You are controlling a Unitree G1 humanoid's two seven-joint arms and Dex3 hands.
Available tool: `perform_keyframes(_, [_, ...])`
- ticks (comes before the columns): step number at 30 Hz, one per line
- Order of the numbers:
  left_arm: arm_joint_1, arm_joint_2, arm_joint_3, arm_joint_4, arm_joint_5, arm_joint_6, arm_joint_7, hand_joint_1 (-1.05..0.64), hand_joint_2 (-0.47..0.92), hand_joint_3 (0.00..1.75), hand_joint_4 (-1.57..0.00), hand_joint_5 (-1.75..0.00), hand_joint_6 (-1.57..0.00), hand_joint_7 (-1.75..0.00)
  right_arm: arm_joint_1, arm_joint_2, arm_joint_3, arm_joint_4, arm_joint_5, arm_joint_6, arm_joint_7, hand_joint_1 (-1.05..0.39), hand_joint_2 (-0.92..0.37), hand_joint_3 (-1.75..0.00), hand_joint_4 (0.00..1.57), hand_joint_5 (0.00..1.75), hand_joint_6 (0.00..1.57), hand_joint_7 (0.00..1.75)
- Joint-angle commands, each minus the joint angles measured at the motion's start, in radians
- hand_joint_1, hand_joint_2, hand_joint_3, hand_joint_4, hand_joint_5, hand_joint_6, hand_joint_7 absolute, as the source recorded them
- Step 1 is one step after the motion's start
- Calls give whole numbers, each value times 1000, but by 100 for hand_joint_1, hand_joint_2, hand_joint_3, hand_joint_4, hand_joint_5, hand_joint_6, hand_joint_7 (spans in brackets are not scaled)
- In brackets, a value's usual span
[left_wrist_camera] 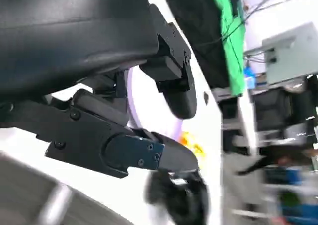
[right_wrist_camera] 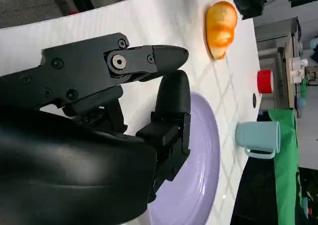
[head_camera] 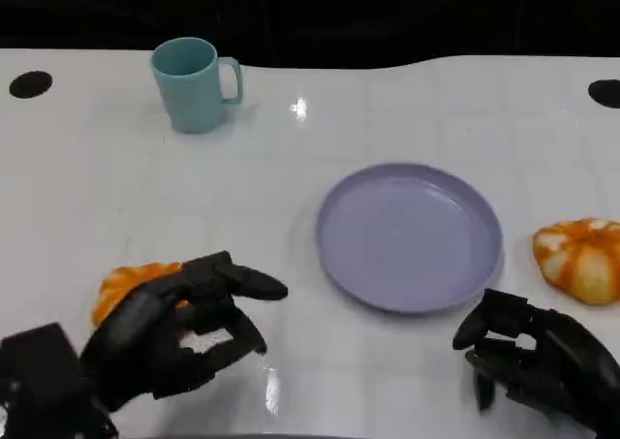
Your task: Grasp the bread from the table and place it into the plate.
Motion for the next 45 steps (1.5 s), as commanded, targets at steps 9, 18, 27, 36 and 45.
perform_keyframes(9, [56,167,-24,-255,469,-7,292,-59,92,14,-18,-90,-41,-27,13,-10,-3,15,4,24,12,-51,-92,-27,65,175,66,139])
perform_keyframes(18, [63,305,-52,-381,714,117,259,-58,92,7,-13,-48,-35,-3,14,-10,-5,15,5,17,15,-52,-92,-27,66,175,66,139])
perform_keyframes(27, [13,387,-137,-440,923,302,133,-50,86,0,-11,-21,-31,0,19,-12,-7,6,11,22,20,-51,-92,-28,66,175,66,139])
perform_keyframes(36, [-75,392,-222,-306,1003,344,151,-40,79,0,-8,-14,-27,0,27,-14,-4,-7,6,34,8,-51,-92,-27,66,175,66,139])
perform_keyframes(45, [-201,367,-316,-74,1042,370,209,-40,78,0,-6,-8,-24,0,33,-12,-3,-17,8,40,9,-51,-92,-28,67,175,65,140])
